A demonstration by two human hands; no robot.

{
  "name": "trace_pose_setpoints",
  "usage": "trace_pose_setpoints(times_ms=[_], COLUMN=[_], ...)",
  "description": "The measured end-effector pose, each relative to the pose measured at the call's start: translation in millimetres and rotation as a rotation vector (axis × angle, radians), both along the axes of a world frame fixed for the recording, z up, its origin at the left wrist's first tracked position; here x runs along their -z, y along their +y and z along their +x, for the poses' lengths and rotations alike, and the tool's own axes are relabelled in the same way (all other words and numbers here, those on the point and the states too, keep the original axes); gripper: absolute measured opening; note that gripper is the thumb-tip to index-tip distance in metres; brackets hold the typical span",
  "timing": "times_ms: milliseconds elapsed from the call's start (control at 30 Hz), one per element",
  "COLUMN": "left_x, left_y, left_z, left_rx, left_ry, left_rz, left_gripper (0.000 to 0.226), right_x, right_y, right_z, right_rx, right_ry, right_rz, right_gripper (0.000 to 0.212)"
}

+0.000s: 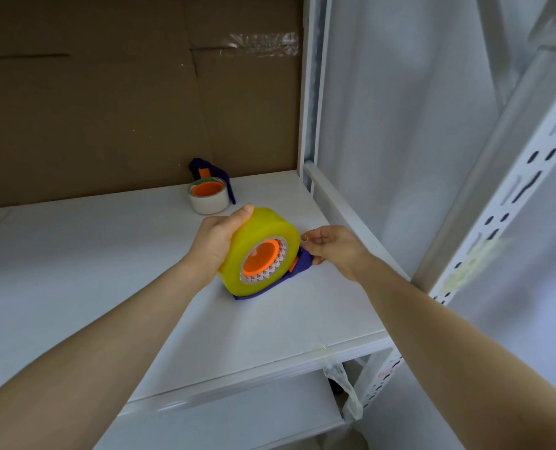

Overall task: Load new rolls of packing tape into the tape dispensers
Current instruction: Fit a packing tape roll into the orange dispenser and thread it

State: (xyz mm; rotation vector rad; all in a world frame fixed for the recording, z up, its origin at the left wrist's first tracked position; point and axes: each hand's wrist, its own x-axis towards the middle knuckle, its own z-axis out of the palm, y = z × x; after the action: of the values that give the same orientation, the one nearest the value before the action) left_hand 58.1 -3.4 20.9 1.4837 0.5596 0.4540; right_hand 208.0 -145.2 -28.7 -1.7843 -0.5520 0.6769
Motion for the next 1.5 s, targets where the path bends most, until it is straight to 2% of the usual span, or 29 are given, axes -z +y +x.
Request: trace_pose_setpoints(times_ms=[167, 400, 600, 700, 767, 933, 1033, 1100, 1333, 1433, 1500], left_x=[0, 5, 10, 11, 11, 12, 13, 12, 11, 10, 10], left_y=[0, 4, 7, 8, 9, 12, 12, 12, 11, 11, 11], left_z=[-3, -8, -13, -13, -14, -14, -14, -13, -15, -14, -13], left_rx=[0.026, -0.027, -0.031, -0.022, -0.018, -0.003, -0.004, -0.006, -0.012, -0.010, -0.004], left_ry=[0.025, 0.021, -0.006, -0.014, -0.012, -0.002, -0.008, -0.005, -0.036, -0.027, -0.025], left_rz=[-0.019, -0.044, -0.053, -0.062, -0.062, -0.079, -0.098, -0.092, -0.085, -0.066, -0.064], left_gripper=[0.022, 0.015, 0.016, 0.016, 0.017, 0.017, 0.017, 0.017, 0.017, 0.018, 0.017], right_x=[-13, -19, -22, -24, -26, -26, -21, -18, -21, -24, -26], right_y=[9, 16, 6, 6, 8, 19, 20, 15, 6, 7, 9], right_z=[1, -2, 8, 9, 8, 0, -2, -1, 9, 10, 9], right_rx=[-0.003, -0.008, -0.067, -0.088, -0.083, -0.065, -0.085, -0.116, -0.220, -0.266, -0.264], right_ry=[-0.086, -0.112, 0.180, 0.240, 0.203, -0.096, -0.190, -0.156, 0.198, 0.207, 0.128], right_rz=[-0.160, -0.116, -0.051, -0.035, -0.044, -0.041, -0.012, -0.006, 0.053, -0.003, -0.059], right_gripper=[0.031, 0.027, 0.032, 0.033, 0.033, 0.027, 0.026, 0.026, 0.034, 0.032, 0.033])
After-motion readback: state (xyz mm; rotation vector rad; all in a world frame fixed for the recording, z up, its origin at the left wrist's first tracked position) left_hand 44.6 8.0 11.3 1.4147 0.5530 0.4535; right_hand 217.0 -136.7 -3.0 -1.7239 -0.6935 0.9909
